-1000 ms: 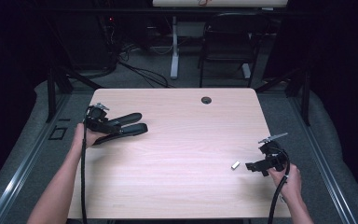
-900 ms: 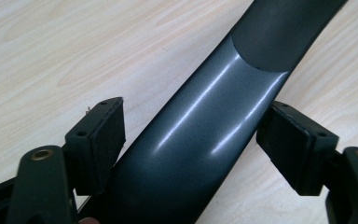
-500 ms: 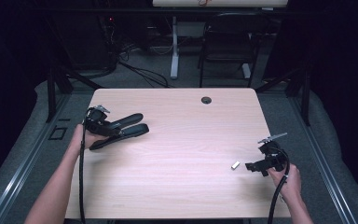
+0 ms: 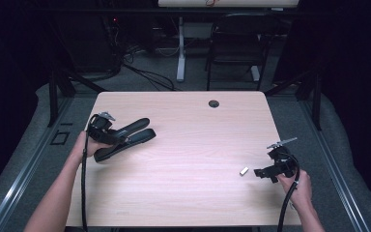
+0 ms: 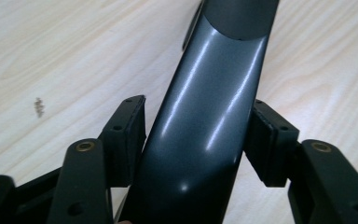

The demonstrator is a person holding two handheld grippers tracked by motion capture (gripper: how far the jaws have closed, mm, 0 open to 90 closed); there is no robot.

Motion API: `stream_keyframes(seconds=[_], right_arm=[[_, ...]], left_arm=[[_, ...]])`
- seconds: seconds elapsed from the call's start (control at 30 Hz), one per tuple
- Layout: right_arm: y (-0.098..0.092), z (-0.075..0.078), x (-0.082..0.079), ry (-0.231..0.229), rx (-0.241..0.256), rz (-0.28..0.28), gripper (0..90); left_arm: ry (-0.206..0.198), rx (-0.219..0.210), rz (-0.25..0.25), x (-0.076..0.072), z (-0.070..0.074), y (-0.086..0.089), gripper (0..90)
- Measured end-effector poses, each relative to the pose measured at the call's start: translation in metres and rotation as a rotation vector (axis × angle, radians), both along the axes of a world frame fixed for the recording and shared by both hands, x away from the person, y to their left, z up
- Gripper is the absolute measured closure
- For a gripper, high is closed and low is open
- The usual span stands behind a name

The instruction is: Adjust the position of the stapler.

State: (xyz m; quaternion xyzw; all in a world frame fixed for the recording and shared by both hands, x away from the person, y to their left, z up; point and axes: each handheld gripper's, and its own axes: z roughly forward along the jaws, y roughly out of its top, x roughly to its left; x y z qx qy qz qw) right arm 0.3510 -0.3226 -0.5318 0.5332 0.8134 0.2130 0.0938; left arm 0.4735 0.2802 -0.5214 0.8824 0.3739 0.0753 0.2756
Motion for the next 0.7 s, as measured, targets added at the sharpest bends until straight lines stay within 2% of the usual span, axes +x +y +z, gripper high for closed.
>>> stream_keyframes(seconds=[0.07, 0.17, 0.47, 0.7], right_arm=[[0.0, 0.0, 0.0, 0.0, -0.001, 0.0, 1.3], [0.0, 0.0, 0.0, 0.0, 0.0, 0.0, 1.3], [0.0, 0.0, 0.0, -0.001, -0.002, 0.001, 1.3], [0.001, 0.0, 0.0, -0.007, 0.005, -0.002, 1.3]], left_arm=[[0.014, -0.019, -0.013, -0.001, 0.0, 0.0, 45.5], [0.016, -0.024, -0.026, -0.003, -0.001, 0.0, 47.4], [0.016, -0.021, -0.056, -0.008, -0.001, -0.005, 50.5], [0.027, -0.027, -0.108, -0.013, -0.001, -0.016, 50.9]])
